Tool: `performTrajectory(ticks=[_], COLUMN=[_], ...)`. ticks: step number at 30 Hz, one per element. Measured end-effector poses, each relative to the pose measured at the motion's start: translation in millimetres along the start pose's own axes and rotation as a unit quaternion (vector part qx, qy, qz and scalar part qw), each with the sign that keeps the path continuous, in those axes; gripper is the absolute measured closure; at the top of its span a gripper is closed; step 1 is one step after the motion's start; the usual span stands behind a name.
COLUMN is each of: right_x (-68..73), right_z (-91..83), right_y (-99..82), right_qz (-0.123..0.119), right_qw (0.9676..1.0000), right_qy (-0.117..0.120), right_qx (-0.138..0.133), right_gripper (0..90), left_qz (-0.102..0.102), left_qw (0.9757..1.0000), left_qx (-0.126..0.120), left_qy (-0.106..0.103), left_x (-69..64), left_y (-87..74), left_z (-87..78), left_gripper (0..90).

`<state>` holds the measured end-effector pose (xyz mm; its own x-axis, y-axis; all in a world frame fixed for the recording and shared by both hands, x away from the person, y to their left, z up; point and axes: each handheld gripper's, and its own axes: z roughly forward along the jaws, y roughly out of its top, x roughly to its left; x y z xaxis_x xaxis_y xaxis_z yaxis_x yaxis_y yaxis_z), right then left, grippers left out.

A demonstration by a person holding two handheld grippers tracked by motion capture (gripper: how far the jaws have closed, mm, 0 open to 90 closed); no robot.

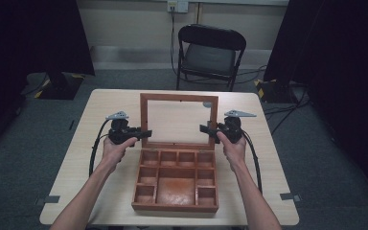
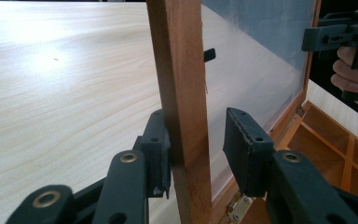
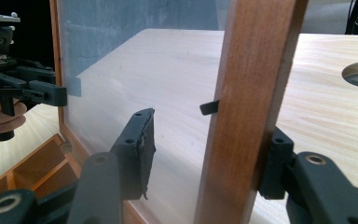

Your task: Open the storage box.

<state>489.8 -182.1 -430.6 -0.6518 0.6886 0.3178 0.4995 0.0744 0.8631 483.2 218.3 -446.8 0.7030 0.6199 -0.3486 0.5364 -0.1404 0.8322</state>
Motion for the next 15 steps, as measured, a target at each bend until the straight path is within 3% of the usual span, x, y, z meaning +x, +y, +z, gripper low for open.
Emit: performTrajectory(ticks=[5,10,15], right_x=[-2.1,-1.3,-2.6], right_z=[4.5,9.2,14.2], right_y=[-0.2,-1.2,-4.8], right_qz=[0.000,-0.008,-0.009], right_qw=[0.9999,0.9995,0.9986], right_qy=[-0.014,-0.028,-0.048], right_qx=[0.005,0.011,0.020], right_gripper=[43.7,38.9,34.9], left_qz=[-0.011,-0.008,-0.017], left_qw=[0.9999,0.9999,0.9998], left_qx=[0.000,0.006,0.008], left_qy=[0.002,0.009,0.008], left_x=[2.5,3.9,7.5], left_y=[-0.7,-0.7,-2.6], left_z=[2.9,4.0,4.7], left_gripper=[60.1,58.9,52.0])
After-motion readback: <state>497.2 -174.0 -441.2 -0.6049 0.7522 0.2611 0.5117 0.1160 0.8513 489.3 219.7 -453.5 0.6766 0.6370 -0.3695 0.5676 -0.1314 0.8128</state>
